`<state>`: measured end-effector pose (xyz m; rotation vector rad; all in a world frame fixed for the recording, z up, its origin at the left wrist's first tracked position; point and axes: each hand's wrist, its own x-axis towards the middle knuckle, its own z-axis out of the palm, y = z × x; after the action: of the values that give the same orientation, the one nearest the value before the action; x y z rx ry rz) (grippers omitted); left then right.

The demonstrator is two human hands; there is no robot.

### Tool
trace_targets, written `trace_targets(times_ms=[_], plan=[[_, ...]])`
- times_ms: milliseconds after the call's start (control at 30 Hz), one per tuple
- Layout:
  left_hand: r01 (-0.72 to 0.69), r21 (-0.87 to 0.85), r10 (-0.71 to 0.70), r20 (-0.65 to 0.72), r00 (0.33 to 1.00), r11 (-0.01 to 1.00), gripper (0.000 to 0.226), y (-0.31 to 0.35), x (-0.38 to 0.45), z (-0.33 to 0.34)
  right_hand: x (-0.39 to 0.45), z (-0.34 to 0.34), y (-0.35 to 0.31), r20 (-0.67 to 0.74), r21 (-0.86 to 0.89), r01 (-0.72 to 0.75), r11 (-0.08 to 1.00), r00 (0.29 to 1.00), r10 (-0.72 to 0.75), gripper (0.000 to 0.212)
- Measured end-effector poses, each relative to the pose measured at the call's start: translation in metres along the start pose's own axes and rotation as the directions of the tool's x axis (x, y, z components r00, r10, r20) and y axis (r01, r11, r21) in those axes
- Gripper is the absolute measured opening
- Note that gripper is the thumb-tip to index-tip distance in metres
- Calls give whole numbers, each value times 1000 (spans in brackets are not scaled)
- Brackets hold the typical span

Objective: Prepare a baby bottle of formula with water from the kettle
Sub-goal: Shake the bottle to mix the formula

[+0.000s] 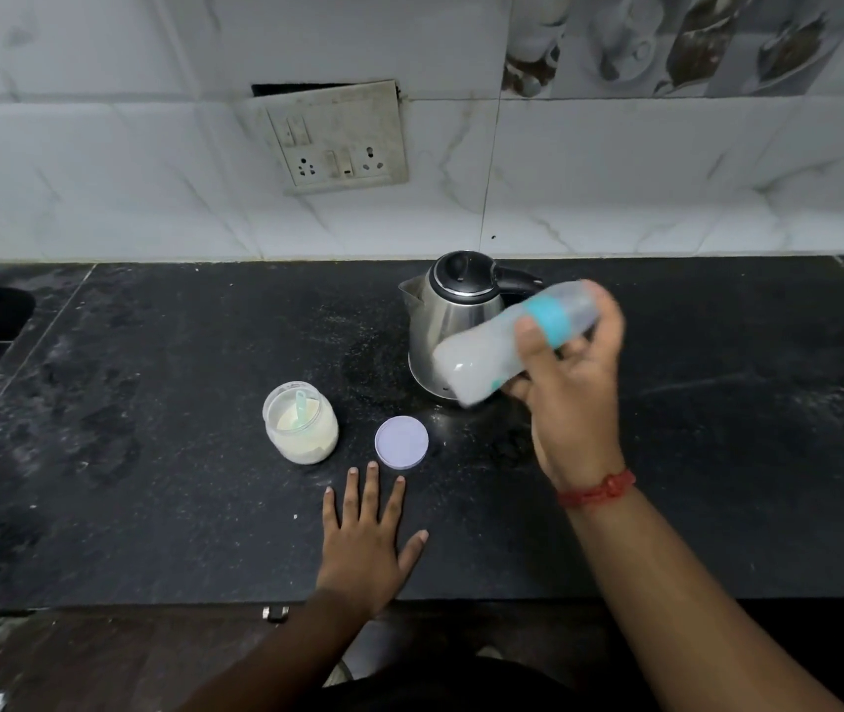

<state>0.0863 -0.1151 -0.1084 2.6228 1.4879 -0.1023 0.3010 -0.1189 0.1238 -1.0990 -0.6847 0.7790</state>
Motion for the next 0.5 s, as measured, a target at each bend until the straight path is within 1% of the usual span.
trace_targets(times_ms=[33, 67, 133, 167, 200, 267, 300, 333, 400, 433, 467, 500], plan=[[1, -3, -1, -4, 1000, 1000, 77, 1, 0, 0, 2, -1, 1, -51, 29, 12, 1000, 999, -10, 69], [1, -5, -1, -5, 1000, 1000, 78, 1, 0, 1, 1, 1, -3, -25, 35, -11, 999, 1000, 12, 69], [2, -3, -2, 2, 1000, 1000, 78, 0, -1, 1, -1, 1, -7, 159, -99, -42, 994, 986, 57, 71], [3, 0, -3, 5, 1000, 1000, 78, -1, 0, 0, -1, 1, -9, 198, -127, -26, 992, 979, 51, 72], [4, 1, -4, 6, 1000, 1000, 79, -1, 0, 0, 0, 2, -11, 167, -94, -15, 995, 986, 30, 70], [2, -1, -2, 2, 1000, 1000, 79, 0, 0, -1, 3, 0, -11, -8, 23, 34, 999, 999, -34, 63], [0, -1, 0, 0, 1000, 1000, 79, 1, -1, -1, 4, 0, -10, -41, 30, 60, 998, 997, -59, 60], [2, -1, -2, 2, 1000, 1000, 79, 1, -1, 0, 3, 2, -12, -9, 10, 63, 998, 998, -63, 60], [5, -2, -5, 4, 1000, 1000, 79, 0, 0, -1, 0, 1, -12, 135, -110, 36, 993, 991, -21, 66], [5, 0, -5, 5, 1000, 1000, 79, -1, 0, -1, 0, 0, -11, 137, -117, 20, 993, 991, -4, 66], [3, 3, -3, 7, 1000, 1000, 79, -1, -1, -1, 0, 1, -12, 70, -63, -1, 998, 998, 5, 64], [2, 3, -2, 7, 1000, 1000, 79, 0, -1, -1, 0, 1, -11, -26, -2, -5, 1000, 1000, 5, 62]])
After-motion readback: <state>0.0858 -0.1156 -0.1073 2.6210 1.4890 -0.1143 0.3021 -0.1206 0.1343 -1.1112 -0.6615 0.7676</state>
